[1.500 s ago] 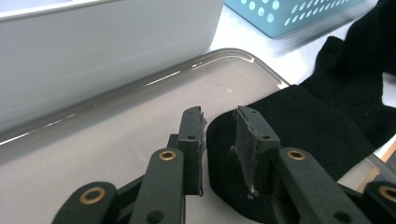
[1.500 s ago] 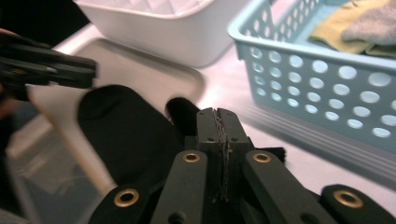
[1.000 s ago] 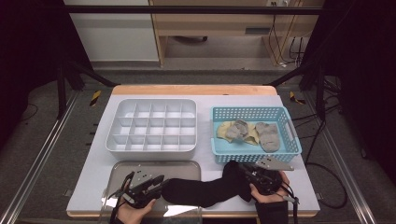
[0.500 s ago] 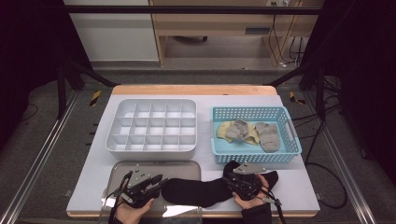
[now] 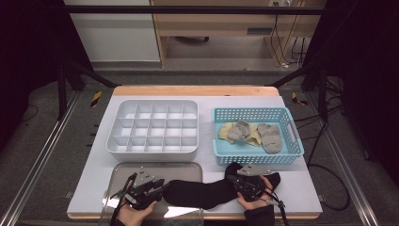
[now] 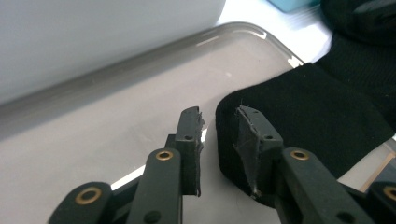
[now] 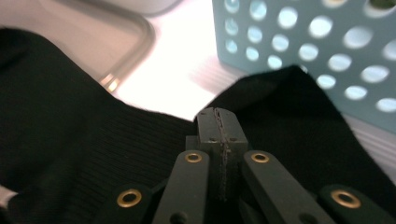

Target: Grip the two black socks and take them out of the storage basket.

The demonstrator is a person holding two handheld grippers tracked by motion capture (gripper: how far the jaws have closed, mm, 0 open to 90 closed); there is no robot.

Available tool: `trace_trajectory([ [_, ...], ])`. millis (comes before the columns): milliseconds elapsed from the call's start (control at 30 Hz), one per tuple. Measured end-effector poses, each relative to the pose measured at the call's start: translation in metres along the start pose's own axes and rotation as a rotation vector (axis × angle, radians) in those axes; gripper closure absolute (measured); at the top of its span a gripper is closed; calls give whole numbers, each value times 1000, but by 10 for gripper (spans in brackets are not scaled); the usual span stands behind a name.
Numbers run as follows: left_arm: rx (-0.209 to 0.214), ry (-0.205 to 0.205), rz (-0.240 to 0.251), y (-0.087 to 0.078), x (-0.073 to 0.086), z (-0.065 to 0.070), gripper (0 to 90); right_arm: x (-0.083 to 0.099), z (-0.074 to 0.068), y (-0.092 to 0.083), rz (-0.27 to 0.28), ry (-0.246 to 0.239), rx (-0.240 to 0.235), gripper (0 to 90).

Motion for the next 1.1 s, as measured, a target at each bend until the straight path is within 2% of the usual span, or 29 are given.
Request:
trace_trajectory([
  [167,-1,4,-22,4,3,2,763,-5,-6,-6,26,-4,-37,899],
  [233,-1,10,-29,6,4,3,788,-2,-9,0,8,-14,-35,801],
  [300,-3,14,-36,7,5,4,812,1,-10,6,-9,-37,-24,780],
  [333,-4,19,-38,8,5,4,826,3,-10,8,-23,-44,-10,785],
  [433,-9,27,-39,9,4,4,870,5,-10,10,-15,-59,13,856],
  [500,-12,31,-35,9,4,5,876,6,-9,10,-10,-47,33,900],
  [600,-15,39,-21,9,1,4,880,5,-7,9,-11,-32,23,900],
  [700,-17,40,-11,9,-2,3,880,3,-5,5,10,-21,1,900],
  [767,-17,34,-5,11,-4,3,880,-2,-6,-3,44,-18,-14,900],
  [867,-21,34,-4,14,-6,2,880,-11,-13,-15,90,-26,-39,900],
  [967,-29,36,2,14,-8,0,880,-17,-28,-21,119,-39,-125,900],
  [1100,-37,35,11,17,-12,-3,880,-16,-51,-13,95,-75,-218,900],
])
Point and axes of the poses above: each handheld gripper's, and its own axes: y roughly forward along the jaws, x roughly out of its underside, z roughly to its right, the point moved 6 cm from there along y, roughly forward along the jaws, and after that the axes turned 2 degrees about -z, right-handed, at the moved point
